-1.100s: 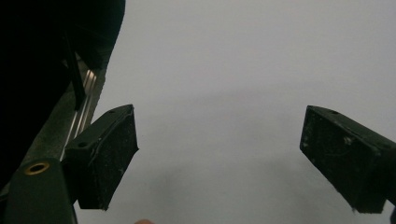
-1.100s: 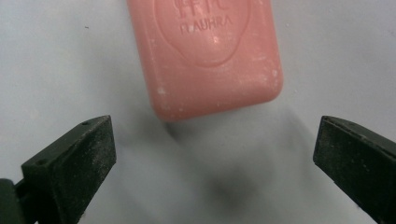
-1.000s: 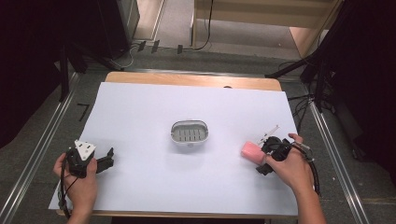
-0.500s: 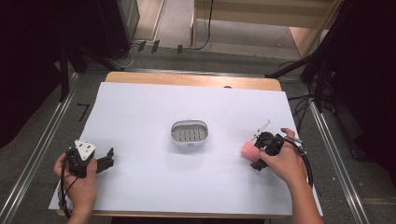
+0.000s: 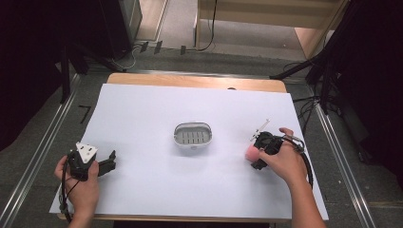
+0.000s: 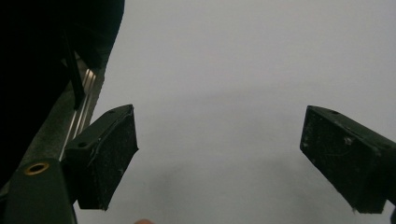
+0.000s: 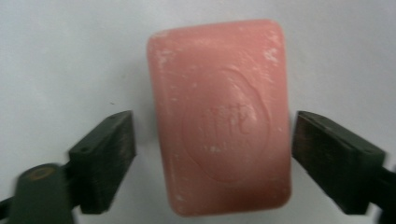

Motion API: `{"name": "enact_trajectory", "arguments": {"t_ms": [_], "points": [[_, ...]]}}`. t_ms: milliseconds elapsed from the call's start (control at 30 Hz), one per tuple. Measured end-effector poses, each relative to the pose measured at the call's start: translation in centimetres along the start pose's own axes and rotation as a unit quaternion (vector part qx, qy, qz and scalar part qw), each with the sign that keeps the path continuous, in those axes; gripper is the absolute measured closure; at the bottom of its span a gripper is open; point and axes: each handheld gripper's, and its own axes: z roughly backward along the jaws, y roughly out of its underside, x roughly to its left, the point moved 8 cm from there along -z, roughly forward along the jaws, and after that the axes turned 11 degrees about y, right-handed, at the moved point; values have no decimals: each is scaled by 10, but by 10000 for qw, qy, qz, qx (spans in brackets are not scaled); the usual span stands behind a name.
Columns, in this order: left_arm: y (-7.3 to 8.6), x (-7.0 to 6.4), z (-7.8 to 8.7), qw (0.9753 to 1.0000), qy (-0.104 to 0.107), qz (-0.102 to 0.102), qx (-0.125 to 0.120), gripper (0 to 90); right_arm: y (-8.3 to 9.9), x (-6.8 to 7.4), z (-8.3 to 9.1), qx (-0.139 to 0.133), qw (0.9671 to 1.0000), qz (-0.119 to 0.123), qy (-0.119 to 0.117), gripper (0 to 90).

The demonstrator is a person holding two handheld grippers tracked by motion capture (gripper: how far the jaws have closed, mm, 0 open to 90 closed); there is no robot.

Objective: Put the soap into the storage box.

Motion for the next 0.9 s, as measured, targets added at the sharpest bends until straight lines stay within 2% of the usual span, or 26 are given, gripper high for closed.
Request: {"name": "enact_trajectory", "arguments": {"t_ms": [167,467,700,900], "points": [[0,0,0,10000,2,1,2,117,-4,3,0,-30,9999,23,-131,244],[0,0,0,10000,5,-2,16,117,-3,-1,2,28,9998,-4,-184,365],[0,0,0,10000,7,-11,25,117,-8,-3,2,7,9999,-27,-136,373],[0,0,0,10000,4,-1,17,117,-11,-3,-1,67,9998,-36,-184,385]]}}
